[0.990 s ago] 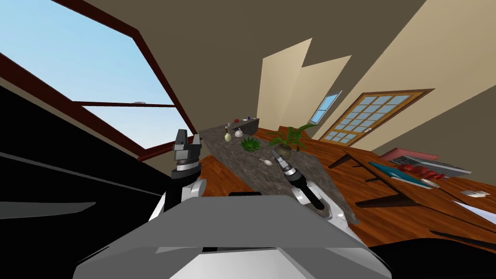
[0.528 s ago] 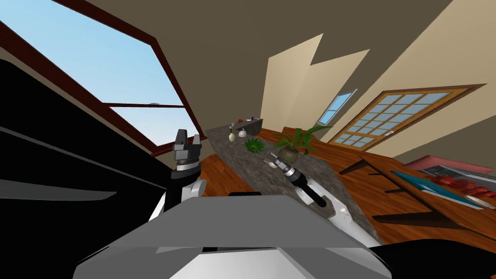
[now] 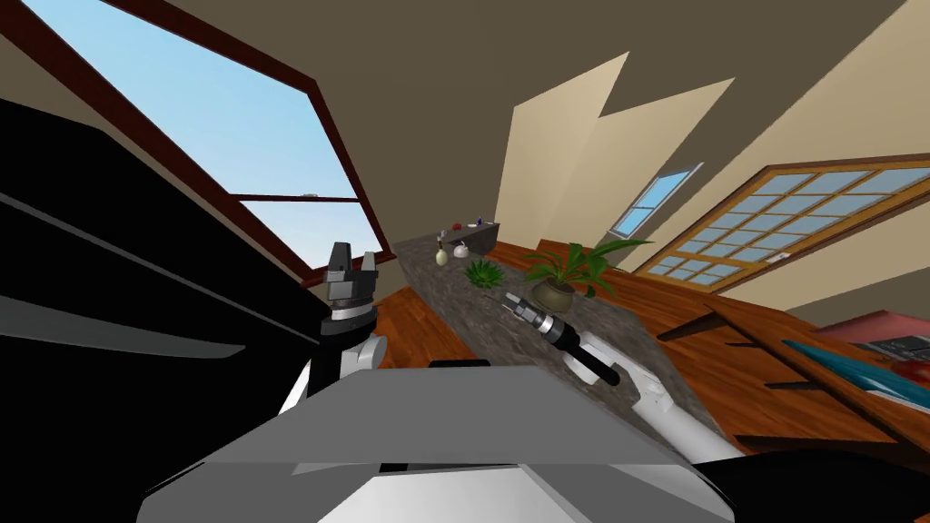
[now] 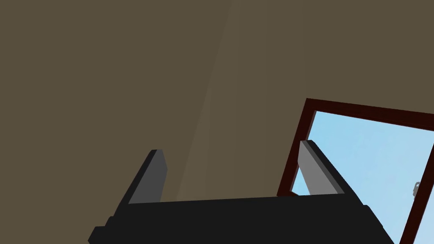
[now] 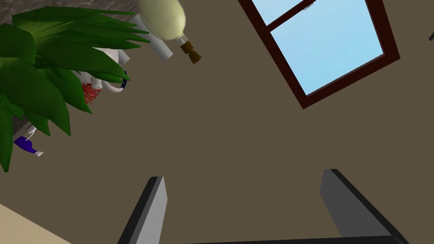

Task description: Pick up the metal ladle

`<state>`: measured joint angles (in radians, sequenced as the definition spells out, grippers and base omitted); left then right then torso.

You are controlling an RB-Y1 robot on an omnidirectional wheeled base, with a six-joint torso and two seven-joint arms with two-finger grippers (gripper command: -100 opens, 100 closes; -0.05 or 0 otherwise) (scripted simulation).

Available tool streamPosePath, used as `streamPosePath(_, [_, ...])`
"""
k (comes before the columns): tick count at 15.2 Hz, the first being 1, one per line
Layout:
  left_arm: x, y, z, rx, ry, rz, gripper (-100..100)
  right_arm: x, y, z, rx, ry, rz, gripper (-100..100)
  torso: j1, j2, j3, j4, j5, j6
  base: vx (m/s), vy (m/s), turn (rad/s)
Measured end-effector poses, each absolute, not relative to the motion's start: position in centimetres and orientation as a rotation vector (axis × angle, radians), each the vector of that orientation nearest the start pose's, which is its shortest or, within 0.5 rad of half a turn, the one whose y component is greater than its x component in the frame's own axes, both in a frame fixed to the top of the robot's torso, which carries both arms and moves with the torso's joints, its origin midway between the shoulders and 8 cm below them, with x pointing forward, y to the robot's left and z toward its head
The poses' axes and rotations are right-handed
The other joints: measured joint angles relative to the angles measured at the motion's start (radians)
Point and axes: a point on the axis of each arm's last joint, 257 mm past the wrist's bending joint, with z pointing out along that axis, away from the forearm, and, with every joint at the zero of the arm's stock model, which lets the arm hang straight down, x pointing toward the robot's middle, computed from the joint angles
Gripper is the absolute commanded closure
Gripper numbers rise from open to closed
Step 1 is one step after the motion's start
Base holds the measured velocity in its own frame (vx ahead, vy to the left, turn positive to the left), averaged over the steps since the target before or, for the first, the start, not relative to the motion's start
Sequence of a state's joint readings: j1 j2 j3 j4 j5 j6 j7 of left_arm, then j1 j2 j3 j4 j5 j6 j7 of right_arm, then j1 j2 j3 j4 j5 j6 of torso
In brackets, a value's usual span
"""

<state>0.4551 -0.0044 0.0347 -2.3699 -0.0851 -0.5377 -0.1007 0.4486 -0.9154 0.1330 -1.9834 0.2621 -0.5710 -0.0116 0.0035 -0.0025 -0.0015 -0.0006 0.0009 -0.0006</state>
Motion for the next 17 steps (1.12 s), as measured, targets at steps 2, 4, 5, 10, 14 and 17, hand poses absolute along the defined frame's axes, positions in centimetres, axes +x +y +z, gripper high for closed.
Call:
streamPosePath(2, [31.8,26.8,8.3,-0.436,0.556,-1.165,0,35.3,-22.3,-16.8,-0.16,1.665,1.031,-100,0.0,0.0,0.0,0.0,0.0,0.0,0.03,0.033,0.162])
streamPosePath(4, [31.8,26.8,8.3,-0.436,0.557,-1.165,0,35.0,-22.8,-17.8,-0.192,1.71,1.013,-100,0.0,0.0,0.0,0.0,0.0,0.0,0.045,0.047,0.139])
streamPosePath(5, [31.8,26.8,8.3,-0.436,0.556,-1.165,0,34.8,-23.0,-18.5,-0.208,1.737,1.001,-100,0.001,-0.001,0.0,0.0,0.0,0.0,0.051,0.052,0.124])
streamPosePath(10, [31.8,26.8,8.3,-0.436,0.557,-1.165,0,34.2,-24.6,-21.0,-0.281,1.847,0.947,-100,-0.001,0.001,0.0,0.0,0.0,0.001,0.028,0.026,0.084])
streamPosePath(14, [31.8,26.8,8.3,-0.436,0.557,-1.165,0,33.4,-26.4,-23.5,-0.344,1.957,0.887,-100,0.0,0.0,0.0,0.0,0.0,0.0,0.04,0.033,0.123])
streamPosePath(17, [31.8,26.8,8.3,-0.436,0.557,-1.165,0,32.5,-28.0,-25.0,-0.388,2.027,0.845,-100,0.0,0.0,0.0,0.0,0.0,0.0,0.036,0.027,0.099])
